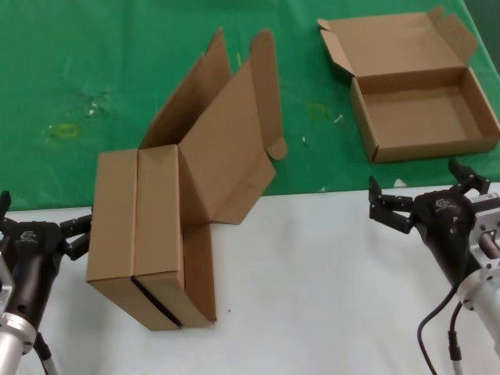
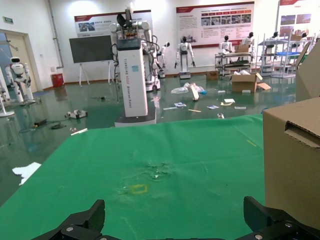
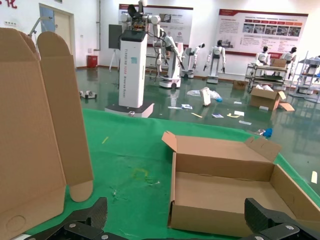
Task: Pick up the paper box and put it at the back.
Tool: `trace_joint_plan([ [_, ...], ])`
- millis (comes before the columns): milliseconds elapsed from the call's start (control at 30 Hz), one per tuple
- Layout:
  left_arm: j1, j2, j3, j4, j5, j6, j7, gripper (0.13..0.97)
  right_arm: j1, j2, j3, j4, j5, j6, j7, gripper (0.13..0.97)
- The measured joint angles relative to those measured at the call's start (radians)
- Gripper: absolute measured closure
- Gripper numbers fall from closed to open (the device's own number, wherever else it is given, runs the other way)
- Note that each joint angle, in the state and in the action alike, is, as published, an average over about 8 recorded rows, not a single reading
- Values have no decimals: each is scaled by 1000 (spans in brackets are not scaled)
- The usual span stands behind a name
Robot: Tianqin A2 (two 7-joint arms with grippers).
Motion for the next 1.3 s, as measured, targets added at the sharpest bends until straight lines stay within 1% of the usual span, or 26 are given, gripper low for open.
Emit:
trace_joint_plan([
  [1300,0,0,0,0,0,0,0,132,0,0,0,0,0,0,0,129],
])
